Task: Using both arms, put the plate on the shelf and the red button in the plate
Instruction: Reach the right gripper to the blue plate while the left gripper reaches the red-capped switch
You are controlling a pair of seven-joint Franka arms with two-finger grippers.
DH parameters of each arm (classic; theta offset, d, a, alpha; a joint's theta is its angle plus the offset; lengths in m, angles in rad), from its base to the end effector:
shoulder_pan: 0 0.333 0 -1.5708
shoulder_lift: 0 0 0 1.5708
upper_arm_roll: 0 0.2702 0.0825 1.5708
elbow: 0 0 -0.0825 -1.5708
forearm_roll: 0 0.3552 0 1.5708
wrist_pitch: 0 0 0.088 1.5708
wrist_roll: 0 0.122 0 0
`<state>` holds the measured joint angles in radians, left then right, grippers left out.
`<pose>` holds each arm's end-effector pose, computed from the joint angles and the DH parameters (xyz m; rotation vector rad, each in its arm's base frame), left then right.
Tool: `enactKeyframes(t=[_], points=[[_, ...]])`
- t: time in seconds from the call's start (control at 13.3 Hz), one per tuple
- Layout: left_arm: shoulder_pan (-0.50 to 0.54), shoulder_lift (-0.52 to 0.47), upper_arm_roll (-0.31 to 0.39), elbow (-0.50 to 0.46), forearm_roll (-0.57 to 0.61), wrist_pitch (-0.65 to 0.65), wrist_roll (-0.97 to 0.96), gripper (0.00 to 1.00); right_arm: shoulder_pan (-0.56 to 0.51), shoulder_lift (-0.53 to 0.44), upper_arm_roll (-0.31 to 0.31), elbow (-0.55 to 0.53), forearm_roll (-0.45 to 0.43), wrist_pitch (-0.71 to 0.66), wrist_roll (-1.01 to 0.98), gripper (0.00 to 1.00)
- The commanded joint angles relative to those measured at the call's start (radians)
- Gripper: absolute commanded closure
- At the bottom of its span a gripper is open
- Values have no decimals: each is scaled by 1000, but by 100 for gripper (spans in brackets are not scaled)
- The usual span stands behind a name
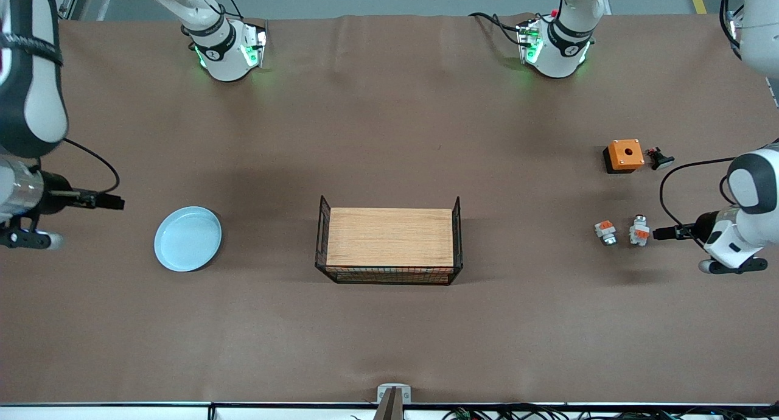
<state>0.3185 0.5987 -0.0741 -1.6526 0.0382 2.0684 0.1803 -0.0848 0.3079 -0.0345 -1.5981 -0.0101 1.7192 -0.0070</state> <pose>0.5934 0.1536 0.2152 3.0800 0.0799 -0.2698 0.5828 -0.0694 0.3904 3.1146 -0.1703 -0.2934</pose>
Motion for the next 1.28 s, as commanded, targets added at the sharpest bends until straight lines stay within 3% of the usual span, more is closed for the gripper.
enactKeyframes(t=[0.0,0.23,0.53,0.68,0.83,0.98,1.2], points=[[4,13,-9,-21,5,32,47,5,-16,-30,10,-144,-19,144,-36,0],[1,9,-15,-88,5,90,60,9,-36,8,10,-229,-19,319,-37,0],[1,12,-16,-162,3,193,88,19,-64,123,10,-227,-19,422,-39,0],[1,10,-16,-180,3,194,88,36,-70,163,10,-226,-21,465,-63,1],[-2,4,-16,-193,3,194,90,72,-73,194,10,-223,-19,493,-67,3],[-4,-43,-16,-204,3,176,91,99,-79,226,10,-215,-19,507,-67,8],[-9,-138,-42,-181,5,53,90,100,-84,273,10,-215,-19,560,-67,13]])
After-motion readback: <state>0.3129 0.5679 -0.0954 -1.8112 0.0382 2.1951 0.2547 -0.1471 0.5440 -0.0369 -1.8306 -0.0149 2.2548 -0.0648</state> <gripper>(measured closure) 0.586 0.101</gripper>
